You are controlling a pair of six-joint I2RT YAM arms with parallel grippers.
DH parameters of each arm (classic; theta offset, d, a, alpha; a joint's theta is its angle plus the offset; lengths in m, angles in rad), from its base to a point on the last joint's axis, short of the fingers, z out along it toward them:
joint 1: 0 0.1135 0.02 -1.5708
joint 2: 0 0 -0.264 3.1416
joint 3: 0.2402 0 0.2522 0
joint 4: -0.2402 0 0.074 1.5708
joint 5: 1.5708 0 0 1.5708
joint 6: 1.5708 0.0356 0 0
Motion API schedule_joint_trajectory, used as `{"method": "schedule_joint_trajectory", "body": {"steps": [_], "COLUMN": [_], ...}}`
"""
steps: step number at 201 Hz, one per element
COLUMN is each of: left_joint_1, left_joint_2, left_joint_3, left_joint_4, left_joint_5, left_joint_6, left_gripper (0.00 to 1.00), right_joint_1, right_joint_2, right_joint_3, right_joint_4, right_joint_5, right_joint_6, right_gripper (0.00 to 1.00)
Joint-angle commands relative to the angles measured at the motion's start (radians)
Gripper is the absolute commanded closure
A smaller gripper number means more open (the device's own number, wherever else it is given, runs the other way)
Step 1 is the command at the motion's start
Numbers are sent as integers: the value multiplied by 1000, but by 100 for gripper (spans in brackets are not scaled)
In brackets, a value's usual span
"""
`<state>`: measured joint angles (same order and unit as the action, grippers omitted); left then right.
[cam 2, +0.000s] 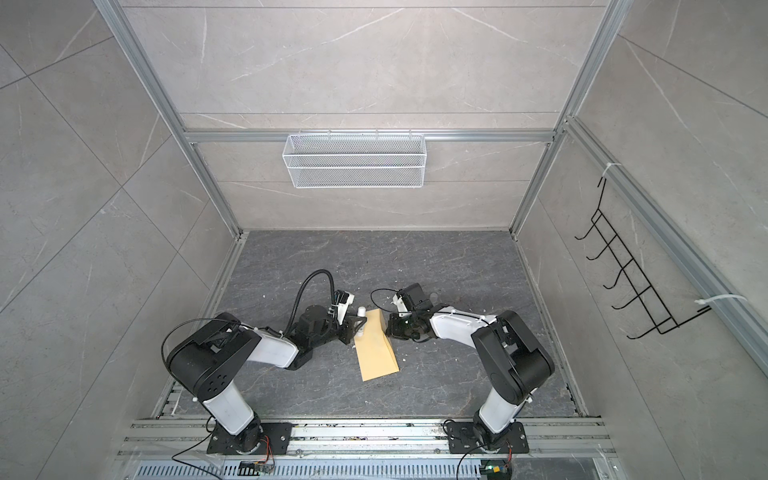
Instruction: Place the letter into the envelope and seal it
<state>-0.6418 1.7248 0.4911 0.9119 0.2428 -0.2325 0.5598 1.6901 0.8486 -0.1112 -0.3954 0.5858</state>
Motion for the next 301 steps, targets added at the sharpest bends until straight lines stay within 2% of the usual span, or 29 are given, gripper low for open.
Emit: {"method": "schedule_joint_trajectory", "body": {"steps": [1, 191, 301], "left_joint_1": [-2, -3, -3], "left_joint_2": [7, 1, 8], "left_joint_3": [-8, 2, 2], "left_joint_4": [39, 26, 22], "left_joint_5": [-10, -16, -23], "left_joint_6": [-5, -16, -19], "left_gripper": [100, 100, 100], "right_joint_1": [20, 119, 119], "right_joint_2": [34, 168, 83], "right_joint_3": [20, 66, -31], "right_joint_4": [23, 58, 10], "right_joint_5": [-19, -26, -5], "right_joint_6": [21, 50, 23], "right_gripper": [100, 100, 100]}}
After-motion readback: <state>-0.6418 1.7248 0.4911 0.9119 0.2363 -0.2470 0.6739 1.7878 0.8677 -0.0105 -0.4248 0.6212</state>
